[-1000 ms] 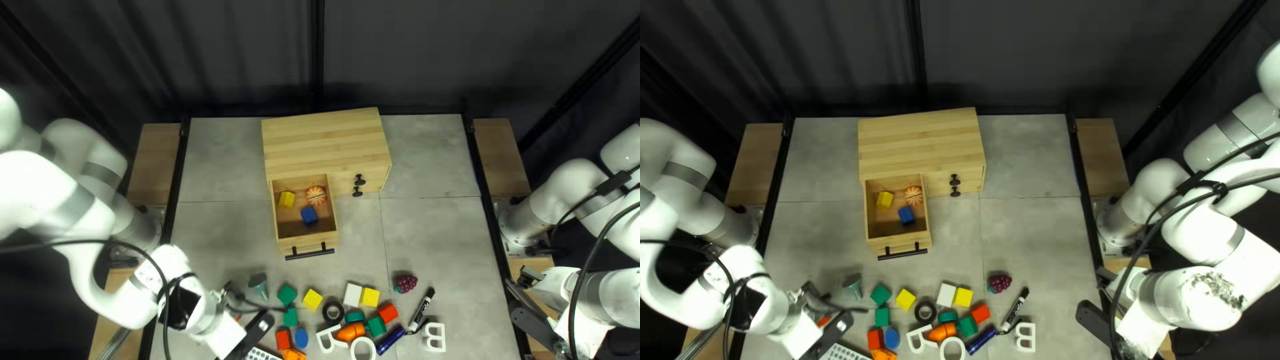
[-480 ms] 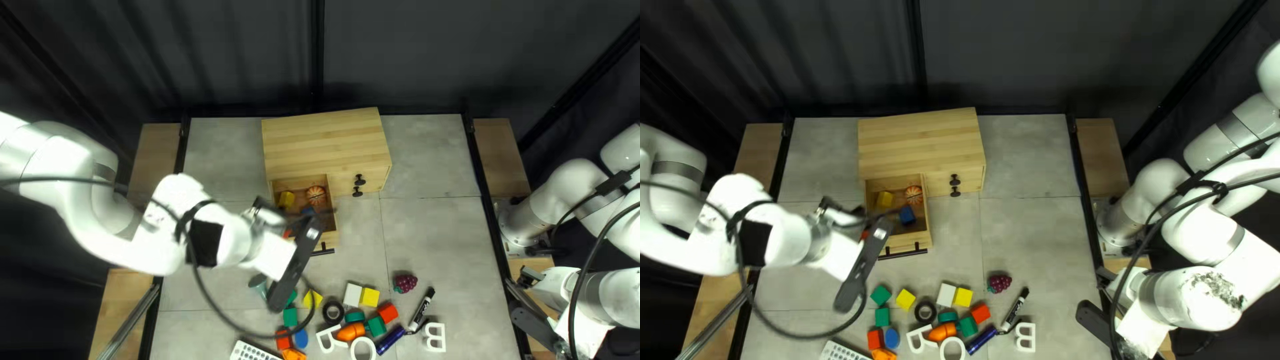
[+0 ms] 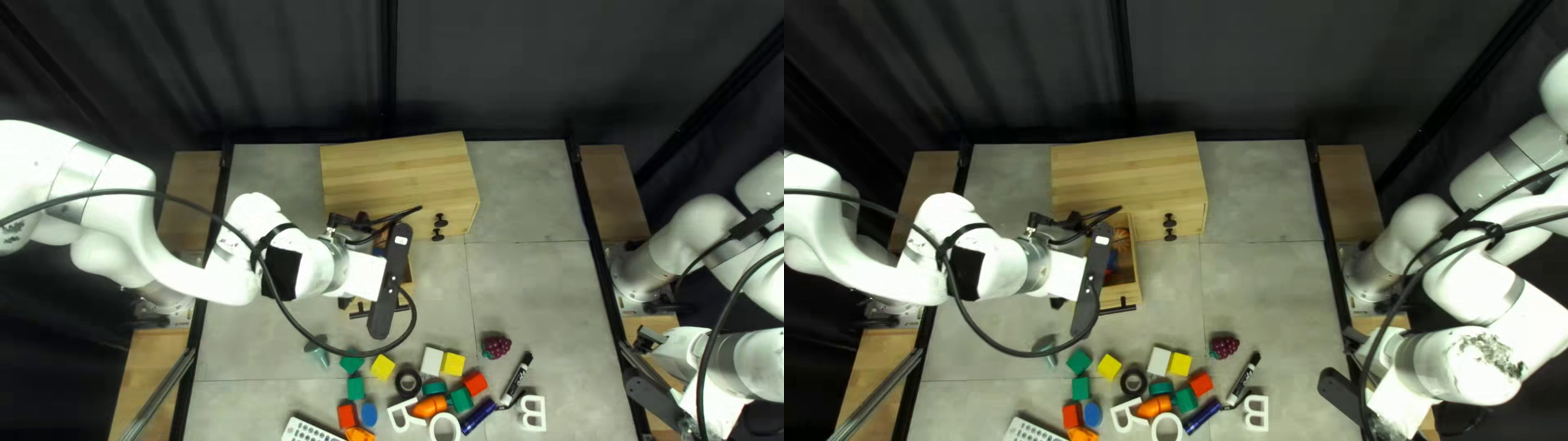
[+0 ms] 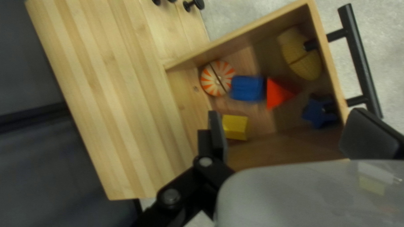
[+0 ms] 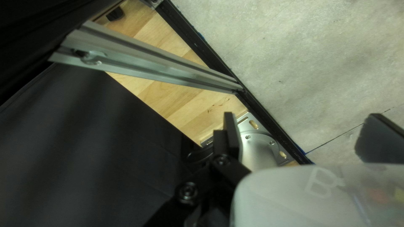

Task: Open drawers and place objects into drawer and close

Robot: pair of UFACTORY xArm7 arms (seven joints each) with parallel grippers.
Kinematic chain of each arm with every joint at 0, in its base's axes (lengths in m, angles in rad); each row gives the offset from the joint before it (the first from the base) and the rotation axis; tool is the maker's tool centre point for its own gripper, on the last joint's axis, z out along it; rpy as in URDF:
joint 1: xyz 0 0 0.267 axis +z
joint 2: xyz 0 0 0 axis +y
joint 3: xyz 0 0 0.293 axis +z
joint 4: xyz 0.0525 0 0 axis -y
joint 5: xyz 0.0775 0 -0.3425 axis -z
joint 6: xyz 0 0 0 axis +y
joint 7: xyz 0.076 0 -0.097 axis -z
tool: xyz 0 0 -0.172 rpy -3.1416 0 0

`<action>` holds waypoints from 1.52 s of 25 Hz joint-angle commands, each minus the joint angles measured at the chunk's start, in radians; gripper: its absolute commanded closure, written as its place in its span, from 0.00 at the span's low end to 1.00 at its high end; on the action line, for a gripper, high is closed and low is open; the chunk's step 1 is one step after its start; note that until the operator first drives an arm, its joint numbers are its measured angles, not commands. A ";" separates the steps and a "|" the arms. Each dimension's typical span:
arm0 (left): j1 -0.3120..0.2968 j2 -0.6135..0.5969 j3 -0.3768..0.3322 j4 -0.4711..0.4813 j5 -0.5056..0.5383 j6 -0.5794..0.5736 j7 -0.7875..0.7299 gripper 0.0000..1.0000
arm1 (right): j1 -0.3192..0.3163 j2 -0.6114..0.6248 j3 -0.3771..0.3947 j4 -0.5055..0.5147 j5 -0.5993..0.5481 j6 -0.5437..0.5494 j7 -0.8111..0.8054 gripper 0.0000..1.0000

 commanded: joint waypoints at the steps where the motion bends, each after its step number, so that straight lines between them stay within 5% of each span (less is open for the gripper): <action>1: -0.091 0.021 -0.041 0.033 -0.124 0.089 0.092 0.00 | 0.000 0.000 0.000 0.000 0.000 0.000 0.000 0.00; 8: -0.166 0.058 -0.055 -0.068 -0.216 -0.010 0.293 0.00 | 0.000 0.000 0.000 0.000 0.000 0.000 0.000 0.00; 17: -0.148 0.241 -0.032 -0.039 -0.164 -0.069 0.561 0.00 | 0.000 0.000 0.000 0.000 0.000 0.000 0.000 0.00; 38: -0.134 0.420 0.002 -0.057 -0.038 -0.160 0.600 0.06 | 0.000 0.000 0.000 0.000 0.000 0.000 0.000 0.00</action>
